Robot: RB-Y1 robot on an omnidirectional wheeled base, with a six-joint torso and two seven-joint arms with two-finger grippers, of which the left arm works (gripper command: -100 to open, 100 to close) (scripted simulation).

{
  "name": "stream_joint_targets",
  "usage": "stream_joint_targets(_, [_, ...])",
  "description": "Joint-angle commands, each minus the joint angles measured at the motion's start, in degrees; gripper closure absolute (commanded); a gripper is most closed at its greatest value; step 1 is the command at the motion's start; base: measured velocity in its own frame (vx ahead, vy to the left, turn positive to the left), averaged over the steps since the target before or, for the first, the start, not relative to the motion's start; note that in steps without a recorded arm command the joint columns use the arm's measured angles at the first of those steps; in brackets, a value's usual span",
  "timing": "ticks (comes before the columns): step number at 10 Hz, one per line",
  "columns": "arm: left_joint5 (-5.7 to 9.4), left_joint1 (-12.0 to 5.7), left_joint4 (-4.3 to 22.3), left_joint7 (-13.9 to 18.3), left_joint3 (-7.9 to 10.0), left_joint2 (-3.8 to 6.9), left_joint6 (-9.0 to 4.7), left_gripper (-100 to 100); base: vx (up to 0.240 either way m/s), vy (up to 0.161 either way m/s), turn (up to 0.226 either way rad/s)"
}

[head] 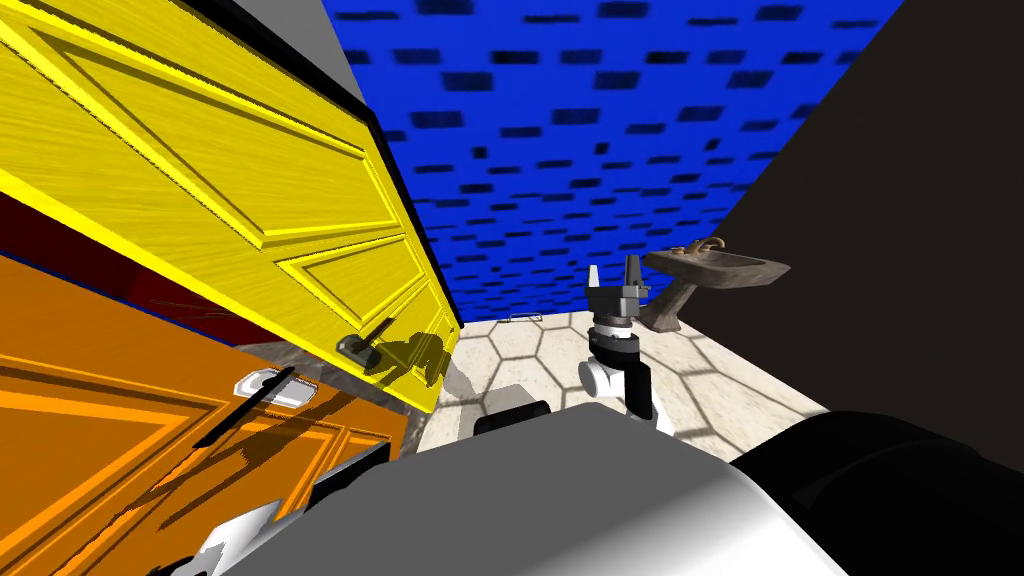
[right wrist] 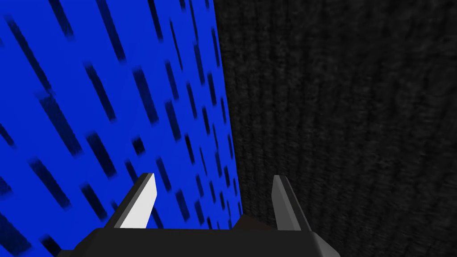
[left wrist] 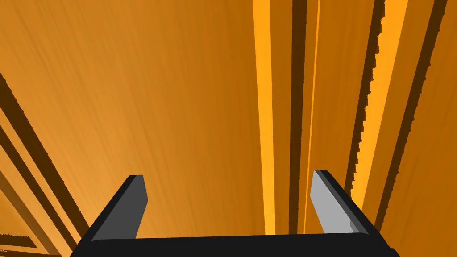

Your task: Push the door open

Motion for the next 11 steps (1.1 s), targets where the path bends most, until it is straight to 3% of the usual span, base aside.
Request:
stream_joint_targets(1, [1.08,0.21,0.57,-1.66,-0.67,0.29,-0.62,-100,-0.172,0.077,0.055])
stream_joint_targets(7, [5.08,-0.27,3.67,-7.39,-0.35,0.45,-2.94,-100,-0.093,0.084,0.021])
stream_joint_targets(11, [7.71,-2.56,6.32,-11.28,2.07,-0.21,-4.48,-100,0.06,0.111,-0.057])
